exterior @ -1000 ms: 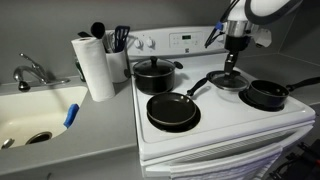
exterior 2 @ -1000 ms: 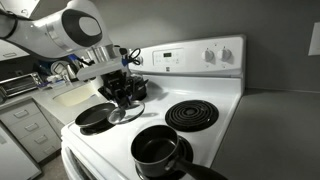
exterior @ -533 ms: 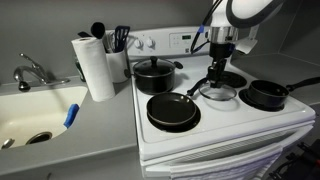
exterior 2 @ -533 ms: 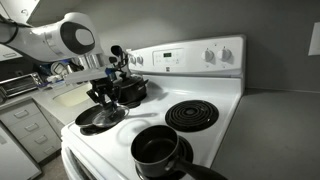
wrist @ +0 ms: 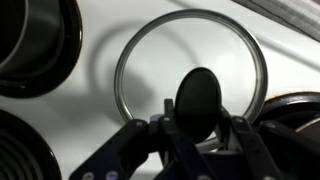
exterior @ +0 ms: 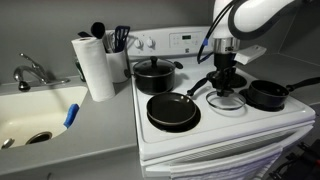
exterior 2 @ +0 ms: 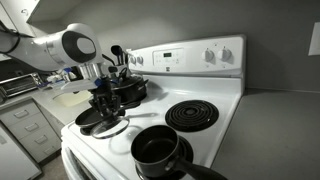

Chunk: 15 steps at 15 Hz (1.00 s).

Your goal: Remove the lid from the black pot on the right side of the stove

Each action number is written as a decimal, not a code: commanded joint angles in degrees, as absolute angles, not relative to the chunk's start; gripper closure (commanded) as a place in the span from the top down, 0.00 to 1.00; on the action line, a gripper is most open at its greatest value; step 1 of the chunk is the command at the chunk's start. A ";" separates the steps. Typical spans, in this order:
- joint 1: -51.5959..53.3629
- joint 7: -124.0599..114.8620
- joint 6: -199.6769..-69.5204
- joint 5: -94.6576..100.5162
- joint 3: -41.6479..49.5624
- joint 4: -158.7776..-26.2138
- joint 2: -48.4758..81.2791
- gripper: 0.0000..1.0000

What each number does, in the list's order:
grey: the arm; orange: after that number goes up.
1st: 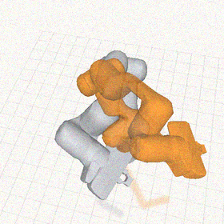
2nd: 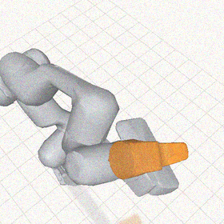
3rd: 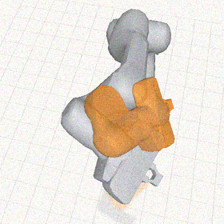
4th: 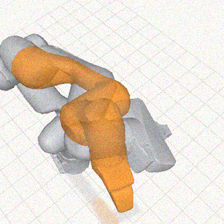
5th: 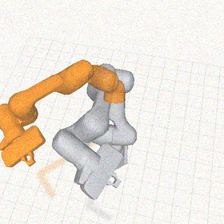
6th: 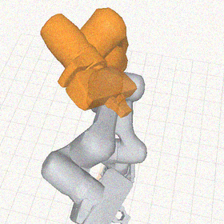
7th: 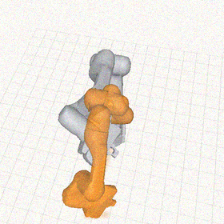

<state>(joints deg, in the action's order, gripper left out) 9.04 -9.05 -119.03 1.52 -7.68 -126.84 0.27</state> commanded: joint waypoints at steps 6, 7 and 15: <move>6.30 -19.57 -127.46 4.14 -5.22 -131.92 0.71 0.14; 6.05 -20.91 -128.57 4.22 -4.97 -132.19 0.97 0.14; 5.67 -29.65 -134.88 3.77 -3.96 -132.39 4.80 0.14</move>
<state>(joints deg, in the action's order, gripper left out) 5.78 -27.47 -132.51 3.54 -4.17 -132.47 2.92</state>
